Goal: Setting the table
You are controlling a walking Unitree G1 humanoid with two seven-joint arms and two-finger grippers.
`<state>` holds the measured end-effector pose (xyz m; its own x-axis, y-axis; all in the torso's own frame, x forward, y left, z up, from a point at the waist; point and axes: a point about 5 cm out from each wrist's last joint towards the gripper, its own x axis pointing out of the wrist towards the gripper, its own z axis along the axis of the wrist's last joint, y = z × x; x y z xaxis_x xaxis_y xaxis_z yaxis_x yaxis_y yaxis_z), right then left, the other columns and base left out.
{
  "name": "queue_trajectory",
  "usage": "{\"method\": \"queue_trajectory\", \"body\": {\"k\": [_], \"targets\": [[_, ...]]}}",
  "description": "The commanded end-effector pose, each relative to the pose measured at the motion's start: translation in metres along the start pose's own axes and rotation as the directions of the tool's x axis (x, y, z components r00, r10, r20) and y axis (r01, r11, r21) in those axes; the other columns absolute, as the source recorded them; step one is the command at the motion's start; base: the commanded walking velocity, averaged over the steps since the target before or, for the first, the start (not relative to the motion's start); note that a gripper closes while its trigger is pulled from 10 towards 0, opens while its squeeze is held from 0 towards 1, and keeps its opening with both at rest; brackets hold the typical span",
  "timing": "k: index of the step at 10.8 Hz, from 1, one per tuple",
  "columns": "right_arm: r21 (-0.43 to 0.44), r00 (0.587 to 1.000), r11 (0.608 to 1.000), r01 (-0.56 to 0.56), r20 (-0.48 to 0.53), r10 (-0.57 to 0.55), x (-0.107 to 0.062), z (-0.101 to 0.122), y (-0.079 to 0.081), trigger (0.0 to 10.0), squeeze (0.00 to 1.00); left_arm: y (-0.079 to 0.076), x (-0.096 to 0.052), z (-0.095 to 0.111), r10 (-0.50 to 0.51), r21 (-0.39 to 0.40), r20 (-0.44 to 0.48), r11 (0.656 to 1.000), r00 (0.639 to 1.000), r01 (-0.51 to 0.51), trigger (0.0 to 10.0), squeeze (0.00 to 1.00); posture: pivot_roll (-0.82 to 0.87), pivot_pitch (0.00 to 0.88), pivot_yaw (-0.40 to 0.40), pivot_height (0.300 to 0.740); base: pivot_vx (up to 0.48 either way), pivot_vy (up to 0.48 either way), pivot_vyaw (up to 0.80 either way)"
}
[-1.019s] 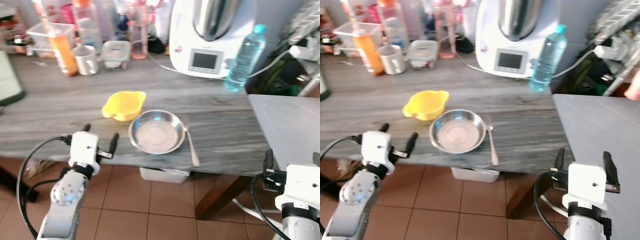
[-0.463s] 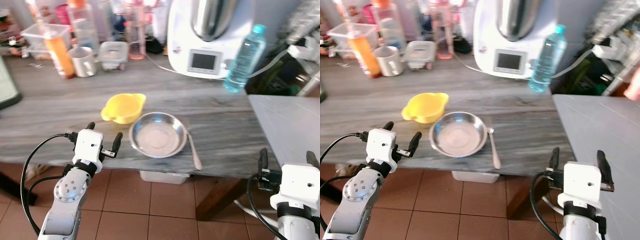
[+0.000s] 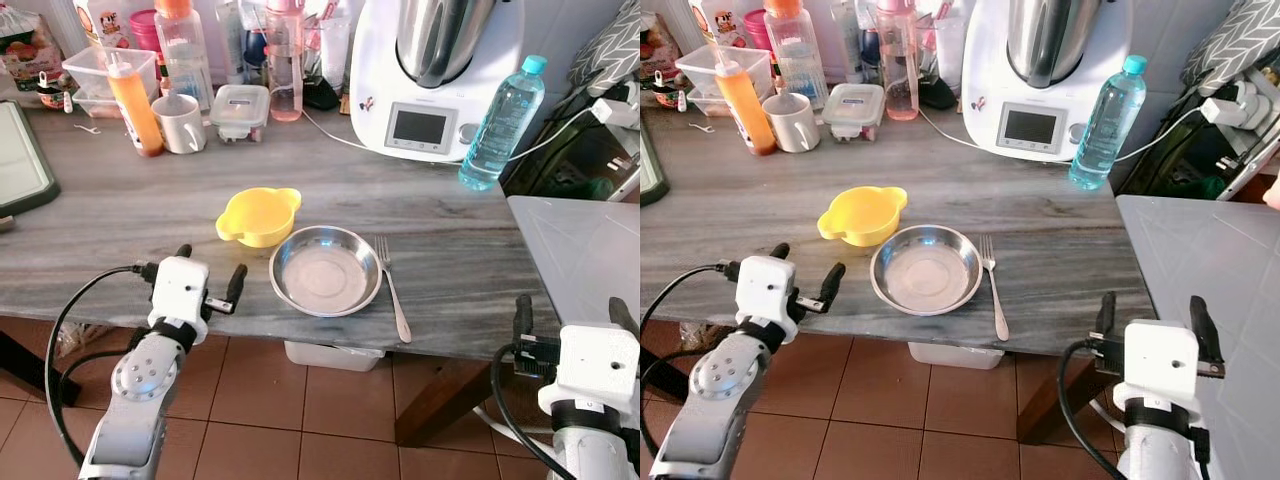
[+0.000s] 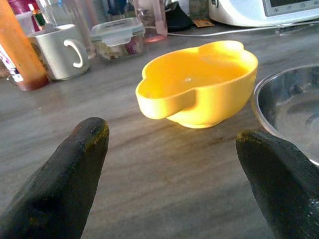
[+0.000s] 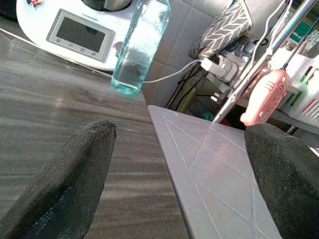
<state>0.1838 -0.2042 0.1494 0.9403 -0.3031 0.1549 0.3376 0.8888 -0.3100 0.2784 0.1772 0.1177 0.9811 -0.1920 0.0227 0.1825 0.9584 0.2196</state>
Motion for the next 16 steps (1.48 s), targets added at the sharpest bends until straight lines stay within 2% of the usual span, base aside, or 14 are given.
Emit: {"method": "queue_trajectory", "body": {"k": [1,10,13,16], "targets": [[-0.010,1.000,1.000,-0.004,-0.002,0.004,0.000,-0.002,-0.002,10.0,0.00,-0.002,0.001,-0.002,-0.002,0.009,-0.010,1.000,1.000,0.002,10.0,0.00,0.07,0.105,-0.019,0.740,0.000,0.000,0.00],[-0.046,0.999,0.998,0.050,-0.006,-0.051,0.001,-0.003,-0.010,10.0,0.00,-0.001,0.005,0.004,0.010,0.016,0.006,1.000,1.000,-0.010,10.0,0.00,0.06,0.105,-0.013,0.740,0.000,0.000,0.00],[-0.058,0.997,0.995,0.080,-0.006,-0.080,0.003,-0.004,-0.020,10.0,0.00,0.003,0.009,0.005,0.010,0.028,0.008,1.000,1.000,-0.010,10.0,0.00,0.05,0.102,-0.009,0.740,0.000,0.000,0.00],[-0.067,0.995,0.993,0.094,-0.004,-0.095,0.004,-0.004,-0.023,10.0,0.00,0.001,0.011,0.007,0.006,0.051,0.014,0.999,1.000,-0.007,10.0,0.00,0.05,0.096,-0.006,0.740,-0.263,0.000,0.00]]}}
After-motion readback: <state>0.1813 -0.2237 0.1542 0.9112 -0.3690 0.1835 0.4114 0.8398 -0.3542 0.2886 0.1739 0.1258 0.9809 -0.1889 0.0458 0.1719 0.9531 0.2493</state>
